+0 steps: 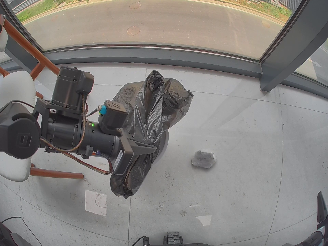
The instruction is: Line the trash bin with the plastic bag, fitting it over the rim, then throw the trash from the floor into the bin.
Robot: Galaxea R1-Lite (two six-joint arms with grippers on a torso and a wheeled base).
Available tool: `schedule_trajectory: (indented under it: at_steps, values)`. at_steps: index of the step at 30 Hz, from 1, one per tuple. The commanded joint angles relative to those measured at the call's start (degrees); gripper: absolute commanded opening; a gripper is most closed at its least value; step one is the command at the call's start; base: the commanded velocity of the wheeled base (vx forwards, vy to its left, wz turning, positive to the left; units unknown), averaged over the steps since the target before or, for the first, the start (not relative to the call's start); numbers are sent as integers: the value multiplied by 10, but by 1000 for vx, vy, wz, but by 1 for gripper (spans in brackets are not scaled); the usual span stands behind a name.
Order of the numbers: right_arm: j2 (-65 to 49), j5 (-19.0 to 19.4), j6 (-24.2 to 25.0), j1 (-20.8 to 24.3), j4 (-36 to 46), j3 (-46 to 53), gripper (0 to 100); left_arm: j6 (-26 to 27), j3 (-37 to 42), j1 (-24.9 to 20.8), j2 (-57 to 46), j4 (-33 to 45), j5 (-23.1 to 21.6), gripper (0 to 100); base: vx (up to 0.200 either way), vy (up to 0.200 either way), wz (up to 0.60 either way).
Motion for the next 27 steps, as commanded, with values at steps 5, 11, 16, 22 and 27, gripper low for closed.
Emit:
schedule_trajectory:
  at_steps: [5, 11, 16, 22, 27]
  values:
    - [409, -29, 272, 382, -47, -236, 100, 10, 93, 36, -8, -72, 6, 0, 0, 0, 0]
    - [556, -31, 348, 460, 57, -344, 100, 57, 123, 34, -33, -68, 84, 0, 0, 0, 0]
    - [707, 77, 345, 372, 68, -490, 100, 88, 134, 34, -36, -69, 92, 0, 0, 0, 0]
    - [842, 94, 343, 372, 115, -662, 100, 161, 134, 34, -36, -21, 109, 0, 0, 0, 0]
    - [918, 94, 339, 407, 120, -726, 100, 219, 133, 35, -35, 33, 104, 0, 0, 0, 0]
